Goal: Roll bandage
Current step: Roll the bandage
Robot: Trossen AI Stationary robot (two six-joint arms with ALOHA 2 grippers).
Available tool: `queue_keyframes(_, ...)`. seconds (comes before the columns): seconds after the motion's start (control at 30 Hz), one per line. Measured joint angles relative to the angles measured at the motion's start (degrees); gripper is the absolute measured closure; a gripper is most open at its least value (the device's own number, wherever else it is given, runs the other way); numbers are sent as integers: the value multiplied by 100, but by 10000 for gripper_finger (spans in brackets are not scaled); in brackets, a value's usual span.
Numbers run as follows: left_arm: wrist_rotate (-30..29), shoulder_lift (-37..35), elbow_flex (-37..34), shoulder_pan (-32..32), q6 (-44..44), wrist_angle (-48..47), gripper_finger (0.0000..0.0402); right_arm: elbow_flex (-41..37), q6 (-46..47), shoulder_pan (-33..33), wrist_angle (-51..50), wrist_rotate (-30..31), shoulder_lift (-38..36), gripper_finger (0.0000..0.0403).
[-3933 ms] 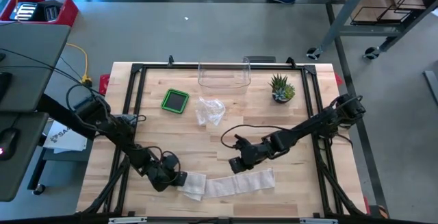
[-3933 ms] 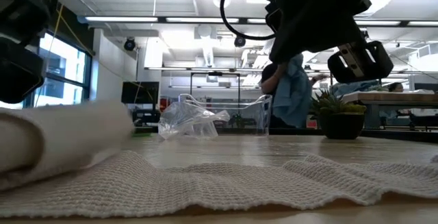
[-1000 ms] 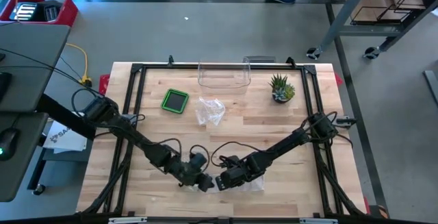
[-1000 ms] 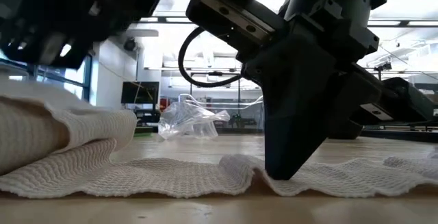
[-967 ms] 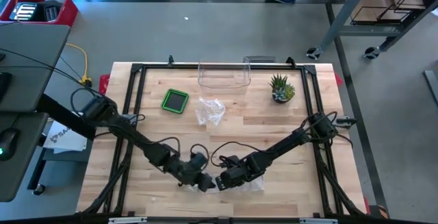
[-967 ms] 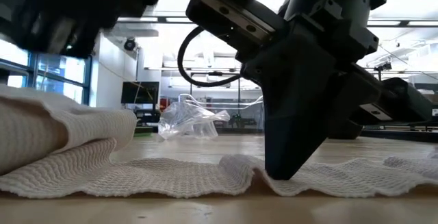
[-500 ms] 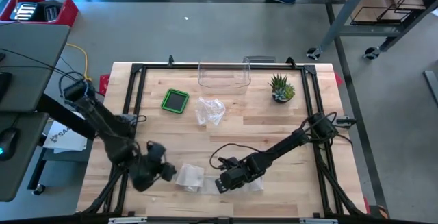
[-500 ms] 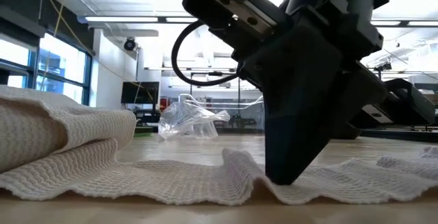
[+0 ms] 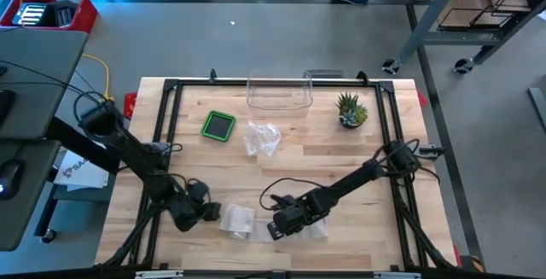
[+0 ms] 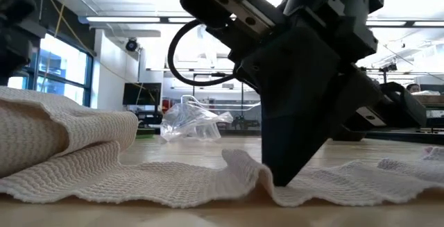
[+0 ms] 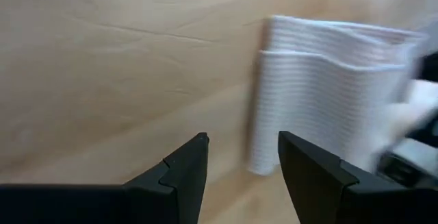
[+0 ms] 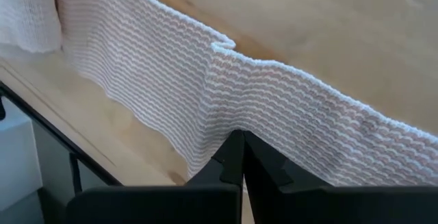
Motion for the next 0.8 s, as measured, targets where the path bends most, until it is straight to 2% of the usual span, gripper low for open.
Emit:
queue_keyframes(0.13,319,343,-2,251,166,240,229,0,0,-75,2,-2,0,403)
queue_keyframes(0.37,472,723,11,487,765,1495,229,0,-100,-121,4,-15,-2,403)
queue_keyframes(0.63,734,1092,20,550,724,1620,235,2,-256,-119,-14,-121,-2,403)
queue_keyframes(0.73,780,1140,20,591,794,1570,286,4,-258,-119,-36,-73,-14,403)
queue_keyframes(0.8,731,1151,15,594,780,1480,357,4,-258,-117,-75,47,-63,403)
